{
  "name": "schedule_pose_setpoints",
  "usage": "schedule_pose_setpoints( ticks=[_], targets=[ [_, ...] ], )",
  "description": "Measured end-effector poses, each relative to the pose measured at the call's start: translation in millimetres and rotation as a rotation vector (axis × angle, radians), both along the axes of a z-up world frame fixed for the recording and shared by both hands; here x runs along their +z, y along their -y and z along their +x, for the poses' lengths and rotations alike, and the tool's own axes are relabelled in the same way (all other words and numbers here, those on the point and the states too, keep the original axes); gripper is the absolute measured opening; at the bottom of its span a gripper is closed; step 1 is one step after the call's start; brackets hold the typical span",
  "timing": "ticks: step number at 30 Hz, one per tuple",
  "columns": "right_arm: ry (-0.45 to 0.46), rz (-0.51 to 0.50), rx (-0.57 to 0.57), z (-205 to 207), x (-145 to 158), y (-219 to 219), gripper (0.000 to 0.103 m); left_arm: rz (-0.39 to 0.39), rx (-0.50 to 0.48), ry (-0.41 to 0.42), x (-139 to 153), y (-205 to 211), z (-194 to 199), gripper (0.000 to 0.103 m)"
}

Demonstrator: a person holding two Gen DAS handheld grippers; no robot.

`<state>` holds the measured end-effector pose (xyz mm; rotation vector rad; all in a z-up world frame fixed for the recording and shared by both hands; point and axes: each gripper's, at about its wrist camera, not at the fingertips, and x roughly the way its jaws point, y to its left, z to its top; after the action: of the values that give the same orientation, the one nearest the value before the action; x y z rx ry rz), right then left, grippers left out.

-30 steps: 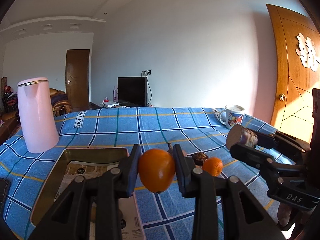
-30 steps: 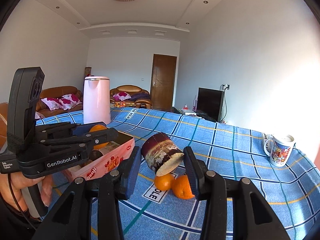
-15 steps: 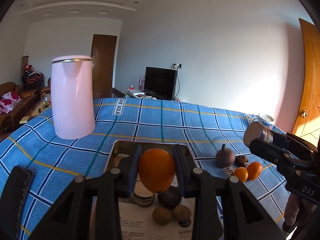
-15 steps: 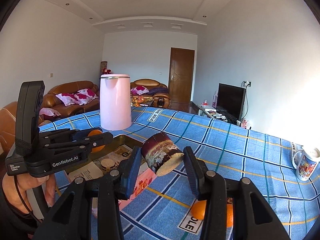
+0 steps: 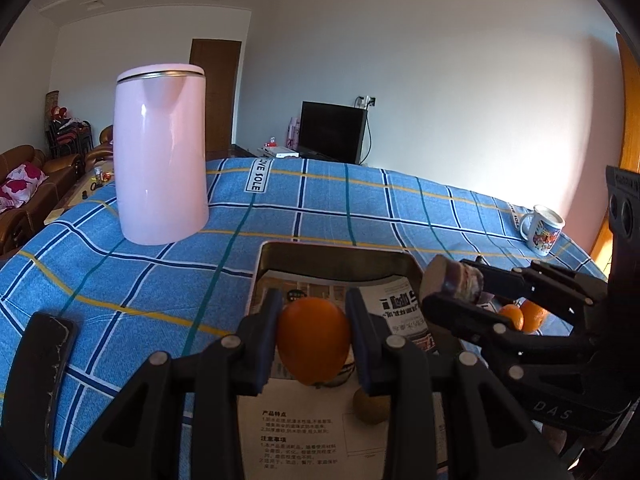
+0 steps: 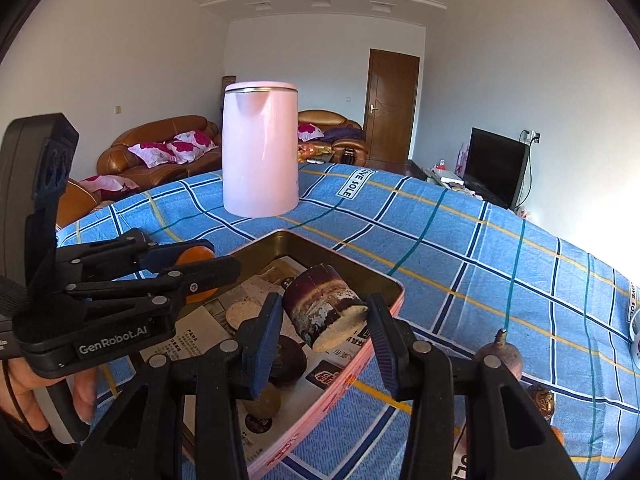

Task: Organize fruits
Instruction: 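Open the left tool to drop the orange into the tin while the right tool releases the cylinder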

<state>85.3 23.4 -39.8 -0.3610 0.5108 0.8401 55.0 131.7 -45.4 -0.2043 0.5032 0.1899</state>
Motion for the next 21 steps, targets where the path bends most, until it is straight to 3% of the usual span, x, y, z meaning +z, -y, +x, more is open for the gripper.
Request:
schedule_pose_setpoints(
  ticks=[12,16,21],
  targets=[
    [-0.084,-0.088,0.018,-8.2,-21.4,-6.4,0.046,0.004,0.002,-0.056,-11.6,-1.0,-2.8,0.037],
    [-0.102,-0.059,0.008,-7.7,-15.3,1.6,0.053,-0.004,0.029,-0.012,-2.5,-0.9,-9.4,0.068],
    [-0.034,-0.016,-0.038,-17.1,2.9,47.8,0.063,0.01,0.004,0.033,10.8,16.8,-13.4,0.074]
  ],
)
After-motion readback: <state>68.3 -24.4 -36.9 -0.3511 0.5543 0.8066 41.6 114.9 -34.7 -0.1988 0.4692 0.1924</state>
